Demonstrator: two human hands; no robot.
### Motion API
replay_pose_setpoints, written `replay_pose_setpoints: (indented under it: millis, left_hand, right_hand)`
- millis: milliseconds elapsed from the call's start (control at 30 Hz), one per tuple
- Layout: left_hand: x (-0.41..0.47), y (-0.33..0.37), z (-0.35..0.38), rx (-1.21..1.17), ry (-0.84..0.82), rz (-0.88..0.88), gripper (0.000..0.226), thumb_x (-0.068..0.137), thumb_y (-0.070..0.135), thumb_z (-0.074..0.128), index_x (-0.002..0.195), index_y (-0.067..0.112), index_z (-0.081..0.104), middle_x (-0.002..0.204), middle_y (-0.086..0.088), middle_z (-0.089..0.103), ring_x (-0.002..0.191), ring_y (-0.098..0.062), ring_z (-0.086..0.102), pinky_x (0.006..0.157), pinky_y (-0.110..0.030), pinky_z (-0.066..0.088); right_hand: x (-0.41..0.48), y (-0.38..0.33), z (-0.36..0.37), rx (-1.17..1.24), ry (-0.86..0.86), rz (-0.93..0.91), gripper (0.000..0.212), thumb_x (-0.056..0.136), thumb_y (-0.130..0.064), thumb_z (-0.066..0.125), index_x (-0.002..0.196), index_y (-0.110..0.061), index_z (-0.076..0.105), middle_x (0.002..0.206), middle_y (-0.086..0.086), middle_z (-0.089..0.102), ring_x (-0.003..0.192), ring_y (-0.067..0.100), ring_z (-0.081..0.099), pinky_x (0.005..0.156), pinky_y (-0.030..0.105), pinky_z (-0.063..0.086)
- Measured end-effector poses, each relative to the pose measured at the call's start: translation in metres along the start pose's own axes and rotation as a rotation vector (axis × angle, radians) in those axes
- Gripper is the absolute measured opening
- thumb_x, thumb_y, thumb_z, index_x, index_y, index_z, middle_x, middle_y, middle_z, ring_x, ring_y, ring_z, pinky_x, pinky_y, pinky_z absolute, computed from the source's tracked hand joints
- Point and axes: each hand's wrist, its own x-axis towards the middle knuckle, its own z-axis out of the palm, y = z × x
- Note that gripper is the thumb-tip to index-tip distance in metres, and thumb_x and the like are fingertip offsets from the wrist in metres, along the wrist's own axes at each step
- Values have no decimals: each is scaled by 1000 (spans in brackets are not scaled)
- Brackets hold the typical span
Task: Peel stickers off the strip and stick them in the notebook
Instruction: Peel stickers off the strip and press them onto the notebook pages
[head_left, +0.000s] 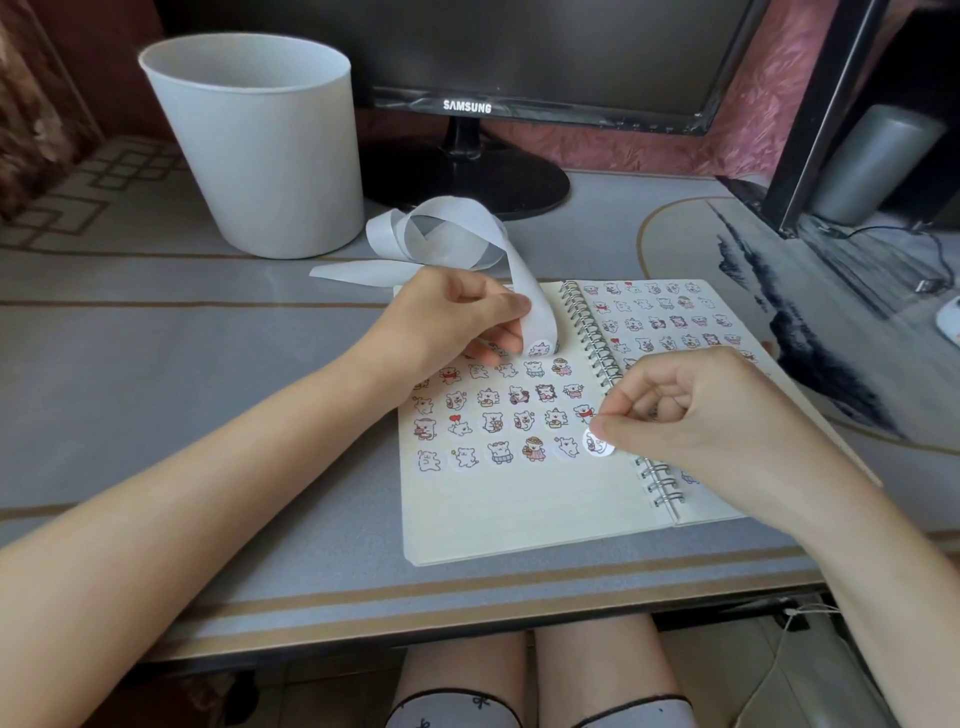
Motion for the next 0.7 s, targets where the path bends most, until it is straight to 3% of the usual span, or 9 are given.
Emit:
replay_pose_setpoints:
  millis: [100, 333, 700]
  left_hand:
    - [0, 0, 0, -2, -1, 3, 21, 91, 12, 61, 97, -7, 67, 68, -7, 67, 49, -3, 60, 52, -13, 51]
    - [0, 0, 0, -4, 2, 0, 17, 91, 12, 61, 92, -3, 68, 61, -1, 67, 48, -2, 60, 50, -12, 50]
    - [0, 0, 0, -8, -2, -6, 19, 91, 12, 61, 94, -5, 68, 68, -6, 68, 50, -3, 62, 51, -13, 50]
  right_hand:
    - [0, 1, 1, -12, 19, -2, 10, 69, -22, 79, 63, -21, 70, 56, -7, 64, 46, -1, 49, 55, 24, 44]
    - [-1, 2, 6, -144, 68, 9, 12, 69, -30, 77, 63, -27, 67, 59, -17, 64, 47, -2, 51, 57, 26, 42]
    - [-4, -1, 5, -289, 66, -2, 14, 74, -34, 74, 65, -29, 63, 58, -23, 58, 53, -3, 50, 55, 24, 34]
